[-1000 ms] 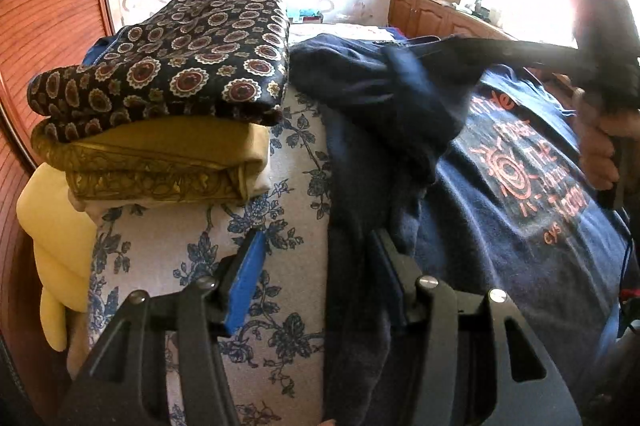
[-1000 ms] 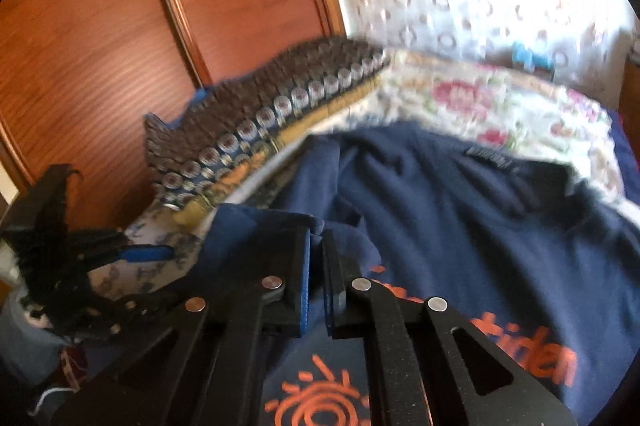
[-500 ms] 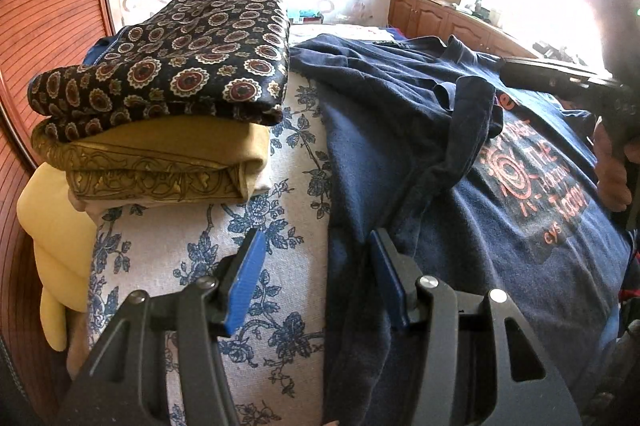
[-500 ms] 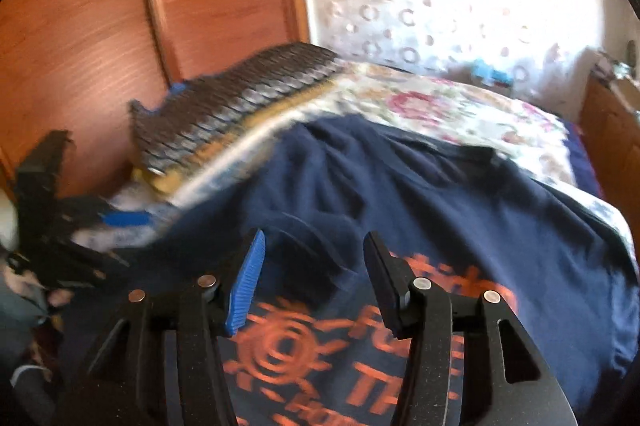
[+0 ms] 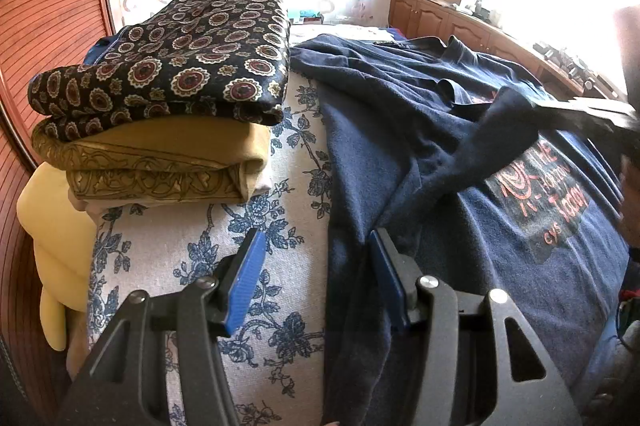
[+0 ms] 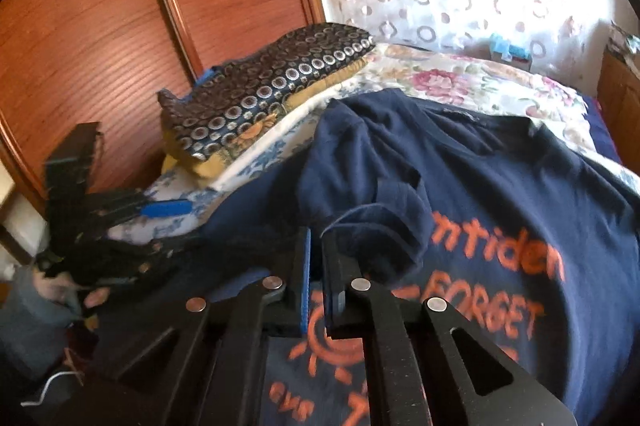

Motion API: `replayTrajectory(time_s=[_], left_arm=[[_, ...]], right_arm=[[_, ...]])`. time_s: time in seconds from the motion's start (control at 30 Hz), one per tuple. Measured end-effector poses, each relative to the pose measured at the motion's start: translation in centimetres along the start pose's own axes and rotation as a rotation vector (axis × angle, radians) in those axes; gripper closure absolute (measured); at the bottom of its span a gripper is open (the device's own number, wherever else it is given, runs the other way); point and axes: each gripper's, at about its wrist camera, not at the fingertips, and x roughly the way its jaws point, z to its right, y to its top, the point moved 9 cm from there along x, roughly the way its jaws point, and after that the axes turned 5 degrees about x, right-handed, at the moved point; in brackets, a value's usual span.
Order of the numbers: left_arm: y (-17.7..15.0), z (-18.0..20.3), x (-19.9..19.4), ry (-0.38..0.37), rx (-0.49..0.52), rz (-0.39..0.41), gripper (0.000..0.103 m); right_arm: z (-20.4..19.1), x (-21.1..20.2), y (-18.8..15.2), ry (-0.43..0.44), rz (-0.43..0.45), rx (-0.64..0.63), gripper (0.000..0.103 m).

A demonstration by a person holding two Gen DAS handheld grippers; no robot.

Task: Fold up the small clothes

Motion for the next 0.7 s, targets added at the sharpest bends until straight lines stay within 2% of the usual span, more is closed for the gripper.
replayTrajectory(time_s=[0.07,0.23,0.4,0.47,0.5,0.57,0.6,0.7], left_arm=[[0.0,0.0,0.0,0.0,0.0,0.0,0.049],[0.0,0.1,0.0,0.0,0.0,0.0,0.049],[0.1,0.1,0.0,0.001,0.0,0.0,0.049],[0.1,0.1,0.0,0.001,0.001,0.0,0.049],[0.1,0.0,0.0,0.001,0.001,0.0,0.049],[0.0,0.0,0.0,0.001,0.0,0.0,0.049],[0.1,0.1,0.0,0.001,0.001,0.0,0.049],[0.1,0.1,0.0,0.001,0.001,0.0,0.049]], right_arm=[[-0.1,-1.3,-1.3,-0.022,0.001,-0.004,0.102],[0.0,-2.3,-4.5,-0.04,-0.069,0.024,0.102],[0.7,-3.5,-4.4,-0.061,-0.046,0.017,0.101],[1.2,-3.7,-3.3,-0.125,-0.009,-0.016,0.089],[1.4,-3.6,-2.5,-0.142,0.015,-0.03,0.07],[1.9,-2.8,-1.0,-0.177,0.039,-0.061,0.046],[2.2,-1.8,-0.1,-0.202,0.041,-0.073,0.043],[2.8,1.3,1.1,-0.216,0.009,-0.089,0.043]])
